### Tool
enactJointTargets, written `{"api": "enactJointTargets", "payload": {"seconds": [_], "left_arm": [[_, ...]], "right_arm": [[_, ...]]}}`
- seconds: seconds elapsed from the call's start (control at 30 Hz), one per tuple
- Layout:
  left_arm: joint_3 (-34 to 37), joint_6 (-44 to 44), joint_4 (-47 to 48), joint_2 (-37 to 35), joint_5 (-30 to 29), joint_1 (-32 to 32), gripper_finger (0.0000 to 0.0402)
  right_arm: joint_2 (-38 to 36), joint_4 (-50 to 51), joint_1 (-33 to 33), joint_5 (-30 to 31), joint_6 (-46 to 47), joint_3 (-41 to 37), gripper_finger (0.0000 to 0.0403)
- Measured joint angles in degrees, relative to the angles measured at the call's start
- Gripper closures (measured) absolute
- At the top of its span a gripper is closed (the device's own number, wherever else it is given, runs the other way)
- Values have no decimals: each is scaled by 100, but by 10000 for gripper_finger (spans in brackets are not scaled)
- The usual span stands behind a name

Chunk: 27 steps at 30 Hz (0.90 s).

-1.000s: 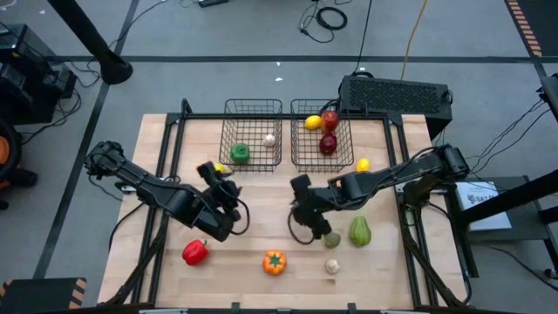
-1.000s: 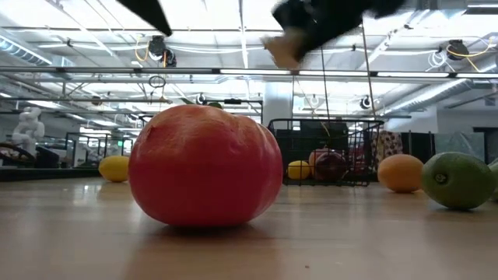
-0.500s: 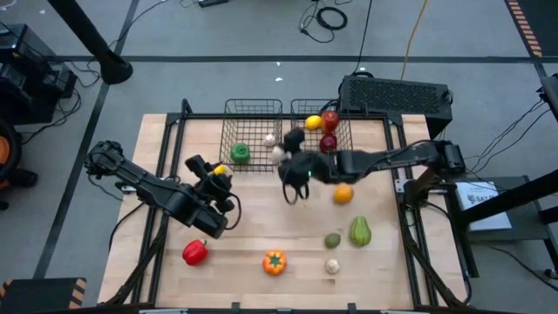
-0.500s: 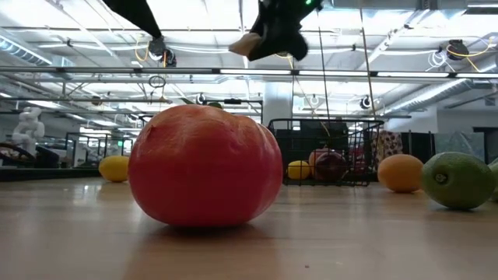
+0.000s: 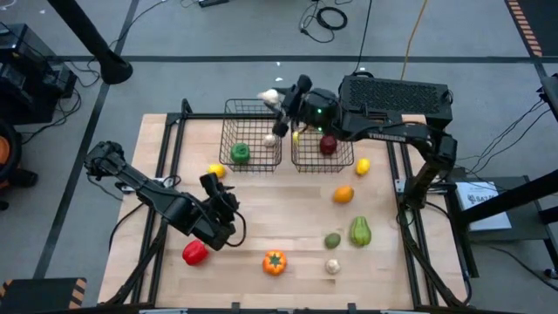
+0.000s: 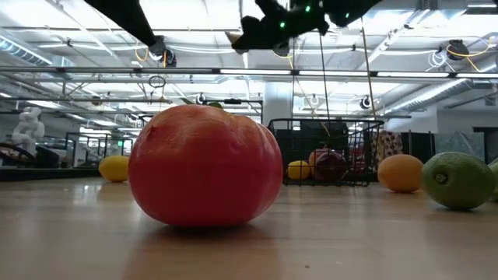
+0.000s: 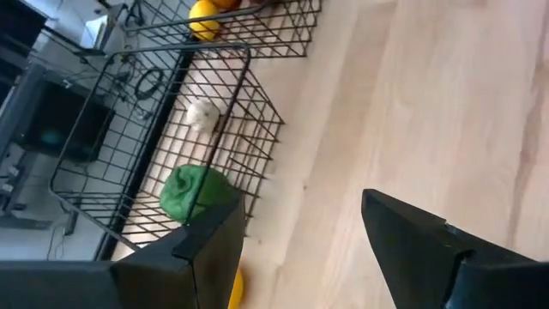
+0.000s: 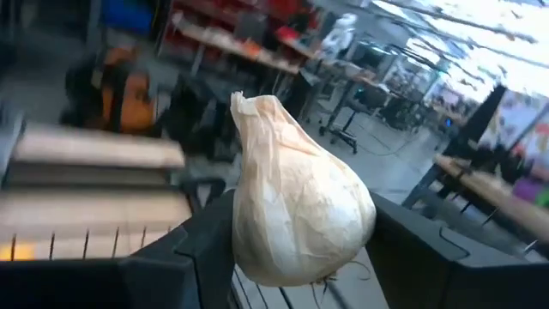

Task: Sort produce into baskets
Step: Put the white garlic into the left wire basket

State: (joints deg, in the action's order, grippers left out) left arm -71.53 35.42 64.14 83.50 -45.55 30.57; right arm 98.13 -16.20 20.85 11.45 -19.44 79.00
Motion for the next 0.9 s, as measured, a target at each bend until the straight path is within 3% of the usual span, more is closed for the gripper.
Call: {"api": "enactJointTargets", "payload": {"seconds": [0.4,0.7,0.9], "left_arm": [[2,31,367,-4,-397,-6,160],[4,167,691,-6,-813,-22,160],[4,20,682,-6,-872,-76,160]], "right_arm": [[1295,222,178,-506,1358,-6,183],[1361,890,20,-537,1540,-4,179],[1421,1332,37,-560,1943,-4,138]]}}
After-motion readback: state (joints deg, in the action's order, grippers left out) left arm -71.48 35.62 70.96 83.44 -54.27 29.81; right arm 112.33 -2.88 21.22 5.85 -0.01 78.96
